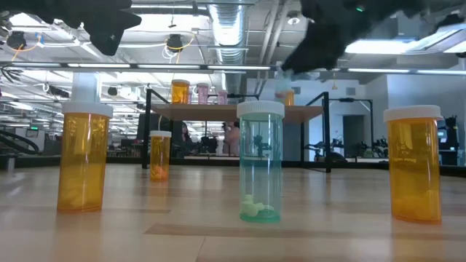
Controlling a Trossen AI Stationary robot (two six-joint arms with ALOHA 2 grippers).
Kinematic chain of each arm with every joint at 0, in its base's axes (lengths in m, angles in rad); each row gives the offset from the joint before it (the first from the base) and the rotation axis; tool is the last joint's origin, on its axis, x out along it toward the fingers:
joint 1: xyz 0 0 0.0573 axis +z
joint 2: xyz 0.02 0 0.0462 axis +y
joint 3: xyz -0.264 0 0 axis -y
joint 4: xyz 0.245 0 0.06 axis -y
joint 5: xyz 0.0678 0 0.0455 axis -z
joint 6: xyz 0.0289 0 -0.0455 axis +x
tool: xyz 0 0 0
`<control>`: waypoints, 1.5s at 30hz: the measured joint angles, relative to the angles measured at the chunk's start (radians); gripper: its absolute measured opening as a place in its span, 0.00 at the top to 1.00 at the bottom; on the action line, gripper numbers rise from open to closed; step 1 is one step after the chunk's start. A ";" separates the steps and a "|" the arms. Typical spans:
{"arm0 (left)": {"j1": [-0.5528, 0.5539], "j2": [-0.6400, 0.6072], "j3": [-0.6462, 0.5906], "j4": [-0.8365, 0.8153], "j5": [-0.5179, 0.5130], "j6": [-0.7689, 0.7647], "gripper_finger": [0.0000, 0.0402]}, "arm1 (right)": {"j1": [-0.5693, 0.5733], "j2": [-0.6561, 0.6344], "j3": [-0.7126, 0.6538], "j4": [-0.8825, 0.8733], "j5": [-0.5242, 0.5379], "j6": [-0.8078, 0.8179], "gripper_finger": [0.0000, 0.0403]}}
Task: Pick and place medicine bottles onto shelf by color
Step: Put the small green pill bottle on the shelf
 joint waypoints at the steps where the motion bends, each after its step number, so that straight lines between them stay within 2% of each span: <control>1: 0.000 0.000 0.000 0.000 0.000 0.000 0.66 | -0.030 0.000 0.025 -0.007 -0.013 -0.023 0.66; 13: 0.000 0.000 0.000 0.007 0.000 0.008 0.66 | -0.406 0.000 0.253 -0.029 -0.264 -0.158 0.65; 20: 0.000 0.000 0.001 0.024 0.000 0.016 0.66 | -0.556 0.036 0.379 -0.075 -0.380 -0.173 0.64; 31: 0.000 0.000 0.001 0.023 0.003 0.007 0.66 | -0.600 0.310 0.646 -0.250 -0.410 -0.227 0.63; 39: 0.000 0.000 0.000 0.018 0.007 0.008 0.66 | -0.658 0.459 0.730 -0.320 -0.410 -0.232 0.63; 45: 0.000 0.000 0.001 0.019 0.007 0.019 0.66 | -0.673 0.524 0.767 -0.372 -0.408 -0.251 0.63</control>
